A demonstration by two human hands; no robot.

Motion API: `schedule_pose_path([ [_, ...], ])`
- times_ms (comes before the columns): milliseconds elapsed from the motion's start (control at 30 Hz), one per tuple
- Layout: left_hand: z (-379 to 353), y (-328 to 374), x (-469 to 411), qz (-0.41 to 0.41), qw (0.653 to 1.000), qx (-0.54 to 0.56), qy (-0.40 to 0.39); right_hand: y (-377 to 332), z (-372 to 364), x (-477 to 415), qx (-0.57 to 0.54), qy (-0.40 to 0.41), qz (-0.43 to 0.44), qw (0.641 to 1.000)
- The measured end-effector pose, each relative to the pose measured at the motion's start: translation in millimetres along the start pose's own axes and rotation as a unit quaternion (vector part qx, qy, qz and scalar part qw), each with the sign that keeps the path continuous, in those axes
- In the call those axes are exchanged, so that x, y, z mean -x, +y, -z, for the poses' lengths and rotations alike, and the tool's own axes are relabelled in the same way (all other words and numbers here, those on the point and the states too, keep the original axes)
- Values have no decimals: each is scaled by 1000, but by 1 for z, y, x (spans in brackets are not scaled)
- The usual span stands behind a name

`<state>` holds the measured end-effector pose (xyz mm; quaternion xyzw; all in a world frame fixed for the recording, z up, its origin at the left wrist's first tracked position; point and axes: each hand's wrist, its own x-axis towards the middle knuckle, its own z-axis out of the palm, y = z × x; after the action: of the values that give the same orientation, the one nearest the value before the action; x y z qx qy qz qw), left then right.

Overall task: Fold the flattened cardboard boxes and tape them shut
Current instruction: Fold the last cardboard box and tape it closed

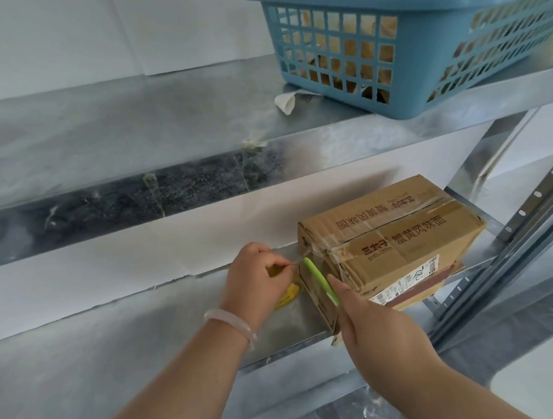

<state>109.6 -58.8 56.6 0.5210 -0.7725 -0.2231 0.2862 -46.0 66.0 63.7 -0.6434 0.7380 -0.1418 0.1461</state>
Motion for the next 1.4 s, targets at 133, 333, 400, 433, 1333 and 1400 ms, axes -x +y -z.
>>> schedule_pose_path([
  [133, -2, 1, -1, 4, 1000, -4, 6, 0, 2, 4, -42, 1, 16, 999],
  [333, -7, 4, -2, -5, 1000, -16, 17, -4, -1, -9, 88, -72, 8, 994],
  [400, -8, 4, -1, -1, 999, -24, 24, -3, 0, -10, 109, -82, 10, 991],
  [433, -8, 5, 0, -1, 999, -25, 23, -2, 1, -10, 113, -81, 13, 990],
  [1333, -31, -59, 21, 68, 967, -234, 71, 154, 87, -16, -209, 309, 36, 927],
  [1400, -46, -65, 36, 60, 969, -232, 56, 184, 85, -36, -218, 285, -85, 930],
])
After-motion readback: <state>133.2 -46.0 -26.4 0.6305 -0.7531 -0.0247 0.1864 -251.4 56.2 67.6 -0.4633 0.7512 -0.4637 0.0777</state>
